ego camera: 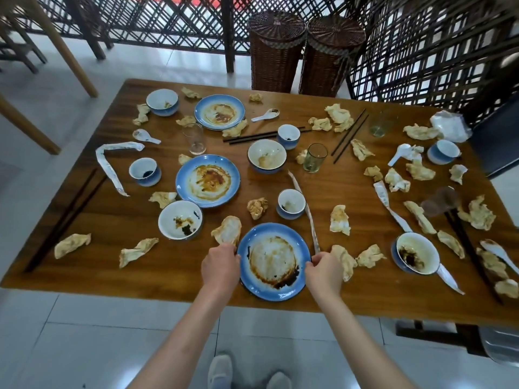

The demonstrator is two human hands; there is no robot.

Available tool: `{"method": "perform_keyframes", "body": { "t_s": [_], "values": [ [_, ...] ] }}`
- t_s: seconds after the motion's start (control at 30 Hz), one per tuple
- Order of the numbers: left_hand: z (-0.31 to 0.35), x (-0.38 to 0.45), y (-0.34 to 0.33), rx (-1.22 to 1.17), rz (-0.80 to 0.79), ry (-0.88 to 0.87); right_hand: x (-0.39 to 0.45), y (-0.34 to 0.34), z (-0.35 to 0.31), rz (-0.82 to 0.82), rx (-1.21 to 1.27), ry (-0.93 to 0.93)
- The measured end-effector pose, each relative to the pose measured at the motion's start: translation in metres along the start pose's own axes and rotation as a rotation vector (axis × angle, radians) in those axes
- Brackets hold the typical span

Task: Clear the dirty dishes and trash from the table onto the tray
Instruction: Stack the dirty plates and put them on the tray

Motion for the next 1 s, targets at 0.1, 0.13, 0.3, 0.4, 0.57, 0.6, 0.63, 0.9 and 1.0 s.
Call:
{"method": "perform_keyframes", "body": {
  "t_s": [0.1,0.13,0.3,0.4,0.57,0.6,0.63,0.9,1.0],
  "values": [
    [0.005,0.003,0.000,0.079,0.010,-0.016,0.001,0.000,-0.001,0.015,-0.005,-0.016],
    [0.008,0.003,0.001,0.110,0.017,-0.023,0.001,0.000,-0.001,0.019,-0.008,-0.023],
    [0.006,0.005,-0.002,0.113,0.046,-0.043,0.000,-0.001,-0.003,0.030,0.023,-0.031],
    [0.003,0.008,-0.006,0.003,0.021,-0.052,-0.001,0.000,-0.003,0.032,0.055,-0.029],
    [-0.005,0.014,-0.011,-0.219,-0.046,-0.014,0.002,-0.005,-0.002,-0.064,0.136,-0.056],
    [-0.006,0.015,-0.011,-0.251,-0.052,-0.001,0.002,-0.006,-0.002,-0.070,0.135,-0.059],
    [-0.006,0.015,-0.011,-0.273,-0.055,0.011,0.003,-0.006,-0.003,-0.065,0.133,-0.062],
    [-0.006,0.011,0.018,-0.312,0.021,-0.016,-0.005,0.009,-0.028,-0.072,0.127,0.030],
    [-0.004,0.012,0.043,-0.320,0.066,-0.041,-0.007,0.019,-0.052,-0.078,0.115,0.093]
  ]
}}
Point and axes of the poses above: each hand's wrist, its own x-axis towards the middle knuckle, its own y-axis out of the back of the hand, z = x × y, the point moved 4 cm from there along x, towards the middle knuckle, and after that the axes turned 14 degrees about -z, right-handed, at the moved point
